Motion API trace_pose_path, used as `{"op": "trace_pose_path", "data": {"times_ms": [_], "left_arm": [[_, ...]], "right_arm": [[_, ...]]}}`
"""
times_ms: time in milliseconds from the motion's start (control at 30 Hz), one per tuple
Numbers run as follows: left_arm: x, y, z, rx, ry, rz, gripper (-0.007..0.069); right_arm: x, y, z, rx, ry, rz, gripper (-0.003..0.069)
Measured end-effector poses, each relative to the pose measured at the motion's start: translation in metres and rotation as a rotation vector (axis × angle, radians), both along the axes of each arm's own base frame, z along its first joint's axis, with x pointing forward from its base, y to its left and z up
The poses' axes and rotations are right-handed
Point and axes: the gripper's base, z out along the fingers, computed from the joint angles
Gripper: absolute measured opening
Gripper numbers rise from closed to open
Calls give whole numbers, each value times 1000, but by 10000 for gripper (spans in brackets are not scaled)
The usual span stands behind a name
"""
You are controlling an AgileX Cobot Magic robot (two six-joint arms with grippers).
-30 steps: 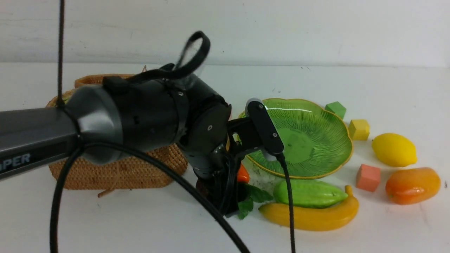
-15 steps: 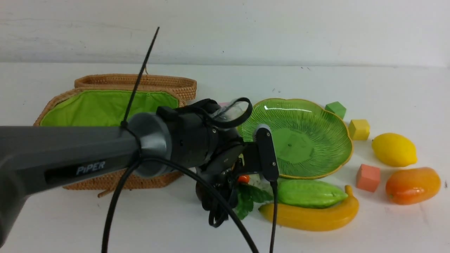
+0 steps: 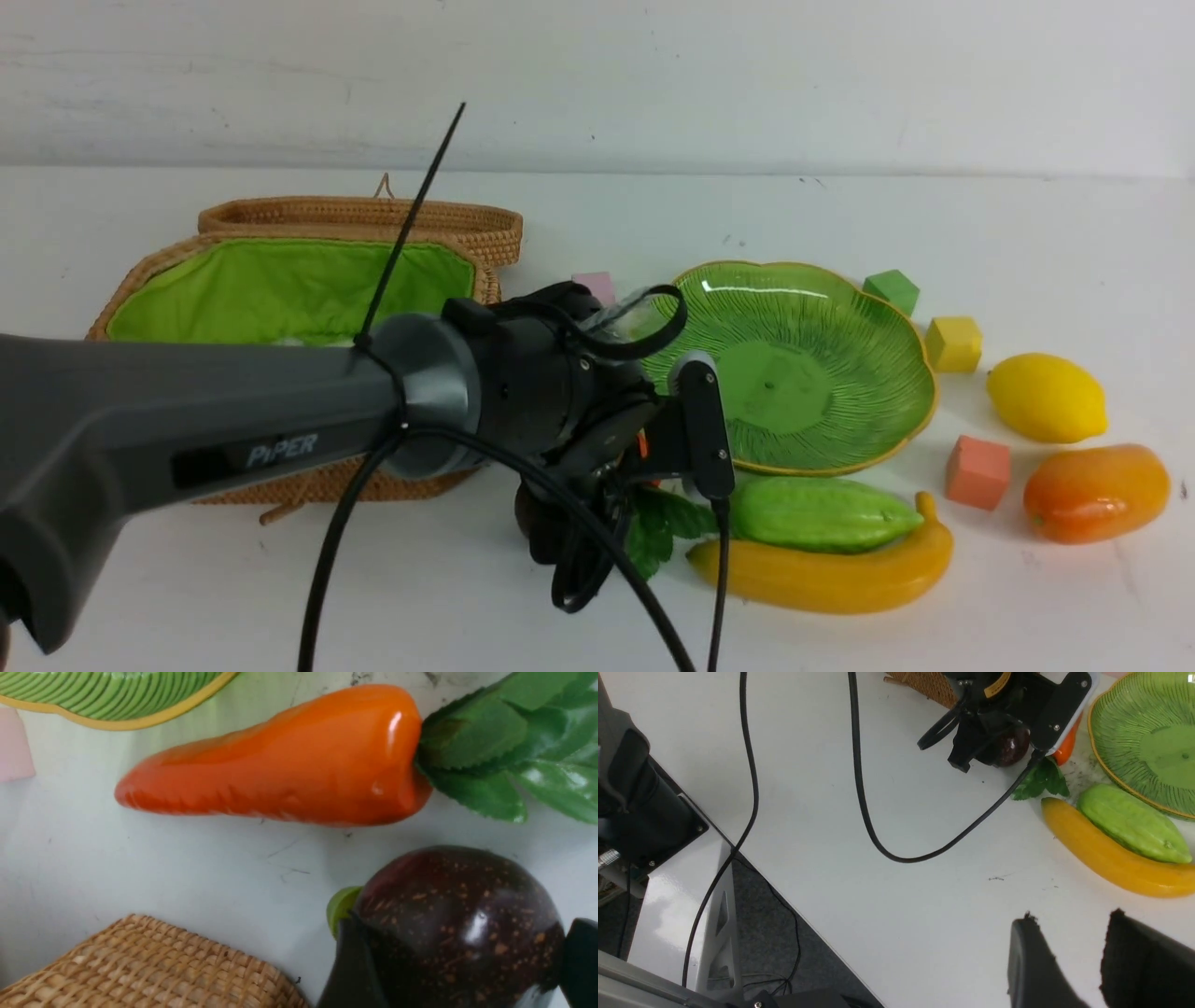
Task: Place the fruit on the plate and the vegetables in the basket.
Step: Grab a mangosteen with your left arm and put it on the plate on the right
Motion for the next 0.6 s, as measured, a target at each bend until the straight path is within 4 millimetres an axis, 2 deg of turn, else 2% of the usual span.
{"op": "trace_pose_path", "data": {"times_ms": [167,300,533,600], "left_arm": [[-2,3,4,12,10,12,512],[-5,5,15,-5,-3,19,512],[-15,7,57,-149,-53,39,510],[-19,5,74,-272,-83,66,510]], "right_arm": [[-1,0,0,1,-2,0,235],[-1,0,0,4,-3,2,235],[3,-5,1,8,-11,-83,235],[9,-9,2,8,-35,-159,235]]}}
